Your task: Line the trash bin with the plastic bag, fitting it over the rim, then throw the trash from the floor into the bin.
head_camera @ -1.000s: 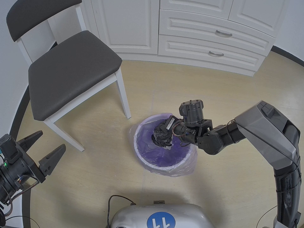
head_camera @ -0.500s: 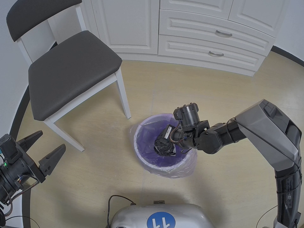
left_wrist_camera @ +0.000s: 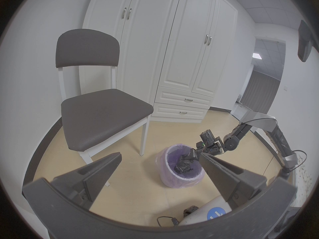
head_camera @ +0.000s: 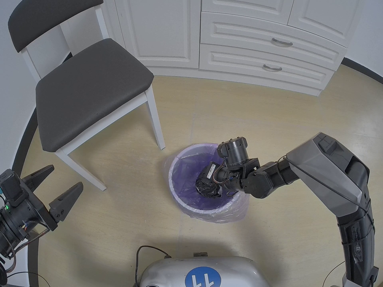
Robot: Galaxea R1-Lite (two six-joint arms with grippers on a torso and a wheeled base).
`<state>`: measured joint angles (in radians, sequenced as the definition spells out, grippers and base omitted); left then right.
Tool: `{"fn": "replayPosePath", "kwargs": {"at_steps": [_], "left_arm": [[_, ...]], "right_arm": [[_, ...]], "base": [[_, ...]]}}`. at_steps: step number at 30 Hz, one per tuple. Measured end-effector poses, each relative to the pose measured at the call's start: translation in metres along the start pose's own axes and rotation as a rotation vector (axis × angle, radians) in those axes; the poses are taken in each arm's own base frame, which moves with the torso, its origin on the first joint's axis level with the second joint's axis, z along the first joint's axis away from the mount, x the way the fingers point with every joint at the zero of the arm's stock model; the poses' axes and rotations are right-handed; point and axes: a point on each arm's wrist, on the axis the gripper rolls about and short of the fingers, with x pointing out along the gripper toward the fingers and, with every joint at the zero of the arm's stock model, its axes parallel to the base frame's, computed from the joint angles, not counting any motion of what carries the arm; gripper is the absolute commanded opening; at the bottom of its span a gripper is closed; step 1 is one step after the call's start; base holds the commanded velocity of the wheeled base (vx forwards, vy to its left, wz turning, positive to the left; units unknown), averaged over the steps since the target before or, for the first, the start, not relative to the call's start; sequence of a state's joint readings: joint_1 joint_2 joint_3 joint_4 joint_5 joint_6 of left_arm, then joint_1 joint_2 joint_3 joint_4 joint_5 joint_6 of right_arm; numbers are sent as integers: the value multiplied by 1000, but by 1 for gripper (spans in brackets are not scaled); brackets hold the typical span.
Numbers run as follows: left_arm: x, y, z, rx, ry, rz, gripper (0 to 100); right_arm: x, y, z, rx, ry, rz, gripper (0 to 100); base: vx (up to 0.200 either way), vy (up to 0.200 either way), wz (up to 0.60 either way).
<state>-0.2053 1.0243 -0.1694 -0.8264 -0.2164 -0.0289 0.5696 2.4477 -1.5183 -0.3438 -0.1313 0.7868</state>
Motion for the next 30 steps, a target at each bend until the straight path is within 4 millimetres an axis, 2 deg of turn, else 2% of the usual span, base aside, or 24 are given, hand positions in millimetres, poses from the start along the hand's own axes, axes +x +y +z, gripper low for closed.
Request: {"fn": "replayPosePath", "kwargs": {"at_steps": [9,10,20,30], "left_arm": [[0,0,0,0,1,-1,100],[0,0,-1,-1,3,-1,100],[0,0,-1,0,3,-2,100],[0,0,-1,0,4,-1,100]], "right_arm": [[7,-5,-2,3,1,-12,0],[7,-5,-2,4,1,-13,100],[4,-4,0,3,-6,-13,100],[-27,9,20,-6,-43,21,100]], "base": [[0,0,0],[0,0,0],[0,0,0],[0,0,0]]}}
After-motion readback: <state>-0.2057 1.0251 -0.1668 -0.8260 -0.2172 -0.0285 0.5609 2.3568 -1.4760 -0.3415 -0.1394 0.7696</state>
